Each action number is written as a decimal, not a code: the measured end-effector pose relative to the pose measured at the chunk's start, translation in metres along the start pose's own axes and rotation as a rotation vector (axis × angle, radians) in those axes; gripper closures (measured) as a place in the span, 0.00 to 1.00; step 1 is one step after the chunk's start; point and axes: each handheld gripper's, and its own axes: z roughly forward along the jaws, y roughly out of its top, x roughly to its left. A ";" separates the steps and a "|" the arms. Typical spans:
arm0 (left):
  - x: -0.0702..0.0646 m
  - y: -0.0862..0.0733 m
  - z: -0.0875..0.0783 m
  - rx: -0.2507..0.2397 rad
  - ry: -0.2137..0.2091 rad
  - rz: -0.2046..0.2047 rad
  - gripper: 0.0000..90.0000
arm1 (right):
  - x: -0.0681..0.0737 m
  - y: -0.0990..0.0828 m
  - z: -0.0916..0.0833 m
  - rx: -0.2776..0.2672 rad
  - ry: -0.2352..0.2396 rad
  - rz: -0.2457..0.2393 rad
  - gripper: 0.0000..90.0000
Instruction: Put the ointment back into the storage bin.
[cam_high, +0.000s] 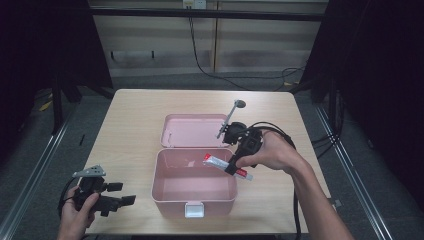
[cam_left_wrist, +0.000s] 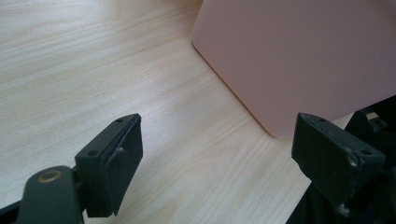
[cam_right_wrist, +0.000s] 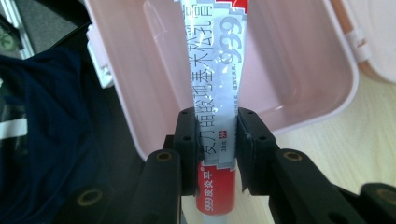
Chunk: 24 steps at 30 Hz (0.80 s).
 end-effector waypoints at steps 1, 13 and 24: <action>0.000 0.000 0.000 0.000 0.000 0.000 0.18 | 0.000 0.000 0.000 0.000 0.000 0.000 0.80; -0.001 0.000 0.000 -0.002 0.000 -0.002 0.18 | 0.013 0.026 0.020 0.007 0.033 -0.080 0.80; 0.000 0.000 0.000 -0.002 -0.001 0.001 0.18 | 0.020 0.046 0.044 0.052 0.067 -0.135 0.80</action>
